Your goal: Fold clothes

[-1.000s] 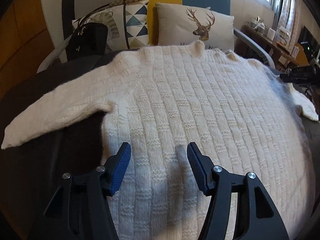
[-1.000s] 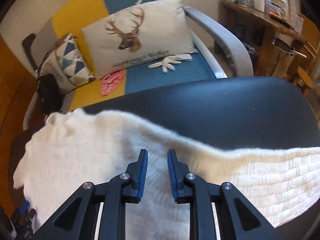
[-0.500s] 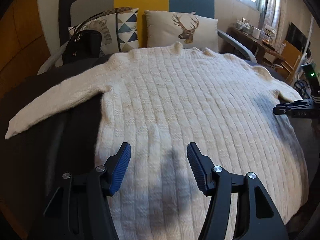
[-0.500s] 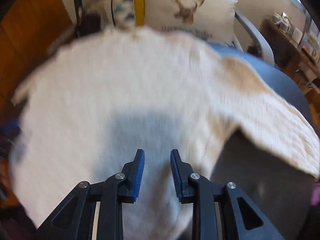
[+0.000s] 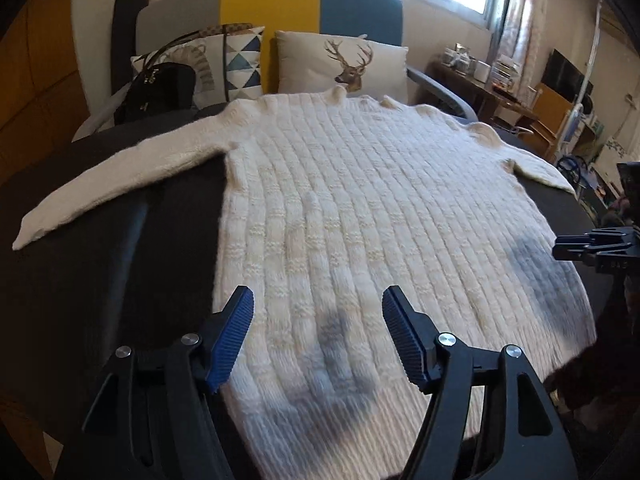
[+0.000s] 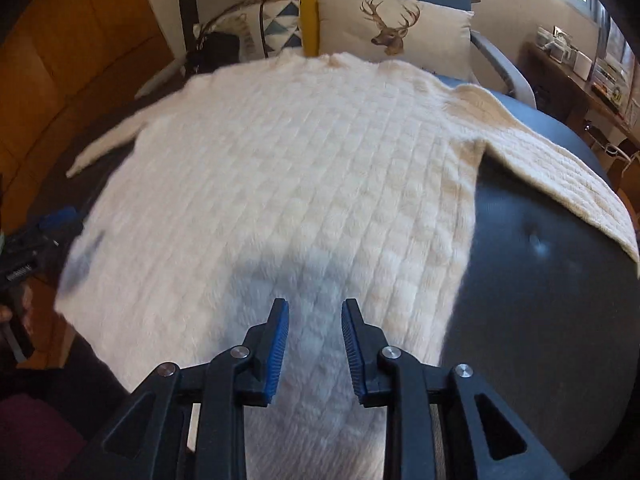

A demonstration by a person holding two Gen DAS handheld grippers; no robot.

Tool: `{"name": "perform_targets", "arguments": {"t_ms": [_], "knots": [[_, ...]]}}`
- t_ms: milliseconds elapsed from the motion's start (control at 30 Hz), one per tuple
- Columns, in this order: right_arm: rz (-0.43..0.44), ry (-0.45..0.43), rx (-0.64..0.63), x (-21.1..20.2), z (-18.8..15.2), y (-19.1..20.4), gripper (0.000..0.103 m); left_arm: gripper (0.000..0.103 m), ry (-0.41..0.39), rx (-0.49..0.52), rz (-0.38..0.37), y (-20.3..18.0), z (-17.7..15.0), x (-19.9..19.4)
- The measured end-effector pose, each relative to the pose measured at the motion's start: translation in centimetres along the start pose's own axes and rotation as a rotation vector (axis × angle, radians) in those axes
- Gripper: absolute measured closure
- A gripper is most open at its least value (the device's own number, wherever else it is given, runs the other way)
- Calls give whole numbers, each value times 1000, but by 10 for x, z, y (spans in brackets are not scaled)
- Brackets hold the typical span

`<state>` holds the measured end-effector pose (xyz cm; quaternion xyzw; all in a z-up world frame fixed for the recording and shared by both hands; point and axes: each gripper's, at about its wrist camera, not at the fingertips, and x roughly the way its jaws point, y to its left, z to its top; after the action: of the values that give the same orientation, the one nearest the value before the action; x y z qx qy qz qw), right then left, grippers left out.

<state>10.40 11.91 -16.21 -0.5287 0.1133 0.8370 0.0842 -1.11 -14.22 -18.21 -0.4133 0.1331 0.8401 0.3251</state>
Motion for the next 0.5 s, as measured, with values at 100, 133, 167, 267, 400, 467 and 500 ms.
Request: {"name": "perform_targets", "arguments": {"t_ms": [100,133,167,267,400,467,500], "knots": [[-55,43,0,10,-25,-3,76,33,93,72,60,-4,-24,13],[-74,49,13,9,-29,-7,76,32,96,59,51,1,-30,12],[-87,59,48,7,-28,-12,76,32,99,47,42,6,-36,11],[-50,34,103,-3,-23,-11,76,32,65,-34,0,21,-42,-5],[44,-8,3,-9,-16,31,75,32,3,-147,-64,36,-46,-29],[54,49,-33,3,-20,46,75,32,-8,-126,-114,26,-45,-33],[57,90,-48,15,-23,52,75,32,-8,-103,-124,18,-44,-32]]}}
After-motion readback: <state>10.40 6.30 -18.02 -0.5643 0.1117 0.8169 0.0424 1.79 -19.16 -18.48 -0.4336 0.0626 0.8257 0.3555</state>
